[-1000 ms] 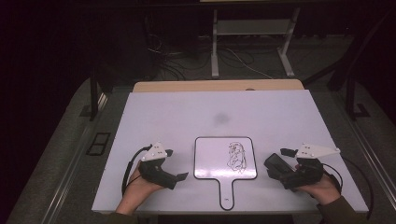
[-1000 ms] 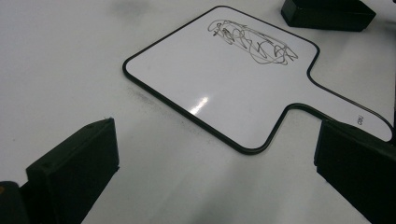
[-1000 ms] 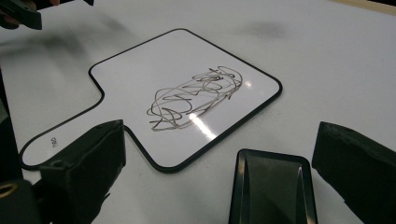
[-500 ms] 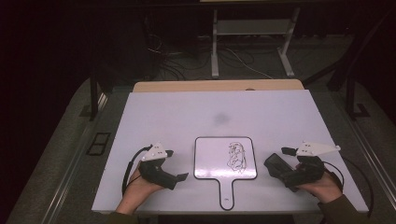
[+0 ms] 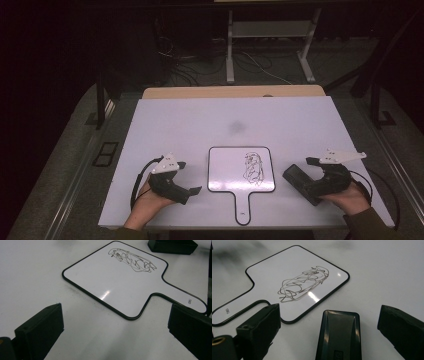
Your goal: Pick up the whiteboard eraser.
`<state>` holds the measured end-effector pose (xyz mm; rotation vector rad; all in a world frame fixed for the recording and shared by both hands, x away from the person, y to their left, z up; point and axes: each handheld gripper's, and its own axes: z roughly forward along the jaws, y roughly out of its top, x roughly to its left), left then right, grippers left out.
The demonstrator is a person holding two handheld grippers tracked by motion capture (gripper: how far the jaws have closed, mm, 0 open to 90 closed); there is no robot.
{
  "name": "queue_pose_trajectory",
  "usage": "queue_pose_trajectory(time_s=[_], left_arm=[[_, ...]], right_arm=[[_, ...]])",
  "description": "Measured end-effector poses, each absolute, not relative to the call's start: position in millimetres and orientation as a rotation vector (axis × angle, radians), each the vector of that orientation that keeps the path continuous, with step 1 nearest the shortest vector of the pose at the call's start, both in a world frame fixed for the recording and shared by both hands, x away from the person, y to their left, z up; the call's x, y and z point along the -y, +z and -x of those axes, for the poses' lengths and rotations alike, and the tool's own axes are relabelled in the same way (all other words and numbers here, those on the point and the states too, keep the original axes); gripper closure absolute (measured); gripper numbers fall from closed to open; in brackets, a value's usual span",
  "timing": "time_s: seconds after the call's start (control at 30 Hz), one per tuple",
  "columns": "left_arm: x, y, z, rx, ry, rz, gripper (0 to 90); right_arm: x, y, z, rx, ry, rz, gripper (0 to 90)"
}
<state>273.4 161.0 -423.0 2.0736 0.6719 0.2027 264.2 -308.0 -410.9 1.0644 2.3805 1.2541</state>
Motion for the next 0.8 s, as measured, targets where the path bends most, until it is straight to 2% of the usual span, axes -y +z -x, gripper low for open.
queue_pose_trajectory(time_s=[0.8], left_arm=[[-162,-424,-273,-0.677,0.194,-2.075,0.0]], right_arm=[[308,-425,-267,-2.487,1.043,-1.127,4.2]])
